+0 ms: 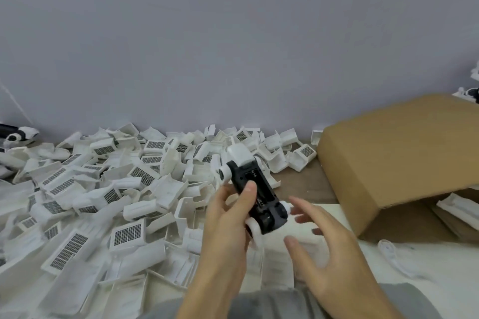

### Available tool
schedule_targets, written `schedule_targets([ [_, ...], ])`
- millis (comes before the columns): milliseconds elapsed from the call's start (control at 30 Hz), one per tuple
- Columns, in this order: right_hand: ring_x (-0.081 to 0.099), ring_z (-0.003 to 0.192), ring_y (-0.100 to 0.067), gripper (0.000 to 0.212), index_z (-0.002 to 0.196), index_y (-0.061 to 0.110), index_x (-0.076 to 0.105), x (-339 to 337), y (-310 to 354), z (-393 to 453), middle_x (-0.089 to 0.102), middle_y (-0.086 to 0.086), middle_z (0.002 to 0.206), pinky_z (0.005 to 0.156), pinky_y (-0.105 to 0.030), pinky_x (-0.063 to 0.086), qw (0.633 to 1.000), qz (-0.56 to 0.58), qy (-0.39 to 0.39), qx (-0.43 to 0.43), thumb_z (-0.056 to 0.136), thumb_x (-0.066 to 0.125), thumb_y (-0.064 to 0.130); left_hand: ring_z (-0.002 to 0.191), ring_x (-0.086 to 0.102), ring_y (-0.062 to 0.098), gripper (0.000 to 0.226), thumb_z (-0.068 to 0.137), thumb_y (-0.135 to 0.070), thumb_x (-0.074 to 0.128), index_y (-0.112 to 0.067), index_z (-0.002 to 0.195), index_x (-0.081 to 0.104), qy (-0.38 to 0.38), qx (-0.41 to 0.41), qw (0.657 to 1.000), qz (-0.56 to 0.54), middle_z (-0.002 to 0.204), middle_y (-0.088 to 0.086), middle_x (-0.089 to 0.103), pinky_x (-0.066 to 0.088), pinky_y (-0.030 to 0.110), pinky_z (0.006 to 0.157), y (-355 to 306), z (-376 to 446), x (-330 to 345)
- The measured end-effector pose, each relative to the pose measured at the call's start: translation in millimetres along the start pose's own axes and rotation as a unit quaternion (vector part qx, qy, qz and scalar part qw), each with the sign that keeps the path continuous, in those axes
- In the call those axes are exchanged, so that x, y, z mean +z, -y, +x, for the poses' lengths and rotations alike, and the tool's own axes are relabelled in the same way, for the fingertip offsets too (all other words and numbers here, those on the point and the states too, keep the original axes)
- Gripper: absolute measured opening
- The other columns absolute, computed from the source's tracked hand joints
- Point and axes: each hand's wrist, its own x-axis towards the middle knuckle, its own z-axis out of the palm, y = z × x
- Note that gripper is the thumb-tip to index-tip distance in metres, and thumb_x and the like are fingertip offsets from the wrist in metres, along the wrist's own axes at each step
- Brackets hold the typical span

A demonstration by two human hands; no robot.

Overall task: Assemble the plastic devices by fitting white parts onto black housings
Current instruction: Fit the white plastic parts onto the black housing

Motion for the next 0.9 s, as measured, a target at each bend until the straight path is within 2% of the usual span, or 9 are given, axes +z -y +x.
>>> schedule_targets([
  [67, 0.05, 0.122, 0.008, 0.068, 0.135, 0.048, 0.045, 3, 6, -2, 0.051, 0.039, 0.128, 0.092, -0.014, 0.042, 0.999, 0.048, 0.018, 0.013, 0.071, 0.066, 0.056, 0.092, 0.072, 0.046, 0.047, 0.071, -0.027, 0.076, -0.005, 0.112, 0.065, -0.009, -0.003, 1.0, 0.002, 0.098, 0.02, 0.075, 0.056, 0.06, 0.09, 8, -3, 7],
  [133, 0.047, 0.122, 0.015, 0.075, 0.134, 0.051, 0.041, 8, 7, -2, 0.048, 0.044, 0.129, 0.092, -0.009, 0.042, 0.998, 0.057, 0.013, 0.014, 0.067, 0.072, 0.059, 0.088, 0.075, 0.036, 0.042, 0.075, -0.02, 0.079, -0.005, 0.111, 0.063, -0.001, -0.013, 1.0, 0.009, 0.094, 0.016, 0.077, 0.06, 0.052, 0.081, 16, -5, 12],
  [233, 0.057, 0.114, 0.01, 0.069, 0.135, 0.044, 0.05, 9, 4, 1, 0.063, 0.029, 0.119, 0.091, -0.01, 0.046, 0.998, 0.054, 0.0, 0.019, 0.074, 0.081, 0.04, 0.088, 0.076, 0.029, 0.034, 0.08, -0.007, 0.081, -0.01, 0.109, 0.063, 0.03, -0.019, 0.998, 0.048, 0.094, 0.013, 0.078, 0.061, 0.04, 0.073, 24, -9, 18],
  [300, 0.064, 0.101, 0.008, 0.058, 0.125, 0.047, 0.056, 7, 1, 3, 0.07, 0.025, 0.107, 0.08, -0.008, 0.048, 0.998, 0.054, 0.001, 0.016, 0.073, 0.08, 0.033, 0.087, 0.076, 0.025, 0.038, 0.074, -0.01, 0.085, -0.014, 0.105, 0.065, 0.053, -0.006, 0.994, 0.094, 0.092, 0.009, 0.078, 0.06, 0.035, 0.074, 25, -11, 21],
  [433, 0.068, 0.081, 0.006, 0.045, 0.105, 0.049, 0.062, 6, 2, 3, 0.072, 0.027, 0.089, 0.062, -0.004, 0.046, 0.997, 0.072, -0.011, 0.025, 0.062, 0.069, 0.037, 0.078, 0.076, 0.015, 0.026, 0.081, -0.002, 0.08, -0.01, 0.1, 0.064, 0.087, 0.045, 0.982, 0.163, 0.084, 0.004, 0.079, 0.055, 0.016, 0.06, 24, -14, 26],
  [633, 0.069, 0.071, -0.001, 0.038, 0.099, 0.042, 0.066, 8, 1, 5, 0.074, 0.018, 0.081, 0.059, -0.017, 0.052, 0.996, 0.08, -0.036, 0.032, 0.061, 0.067, 0.047, 0.087, 0.075, 0.012, 0.022, 0.083, 0.0, 0.076, -0.012, 0.101, 0.071, 0.121, 0.081, 0.975, 0.168, 0.091, 0.001, 0.079, 0.055, 0.016, 0.071, 21, -11, 26],
  [800, 0.066, 0.067, -0.004, 0.037, 0.097, 0.038, 0.066, 11, -1, 6, 0.072, 0.014, 0.077, 0.054, -0.012, 0.046, 0.995, 0.08, -0.041, 0.037, 0.061, 0.066, 0.048, 0.084, 0.074, 0.011, 0.02, 0.086, -0.001, 0.074, -0.018, 0.096, 0.075, 0.142, 0.109, 0.965, 0.19, 0.088, 0.002, 0.078, 0.053, 0.014, 0.069, 21, -5, 24],
  [900, 0.067, 0.071, -0.003, 0.039, 0.099, 0.036, 0.066, 14, -2, 7, 0.073, 0.015, 0.082, 0.058, -0.013, 0.048, 0.994, 0.1, -0.032, 0.036, 0.063, 0.067, 0.048, 0.082, 0.074, 0.013, 0.018, 0.087, 0.0, 0.072, -0.016, 0.095, 0.075, 0.138, 0.124, 0.961, 0.203, 0.087, 0.004, 0.078, 0.054, 0.016, 0.068, 24, -2, 23],
])
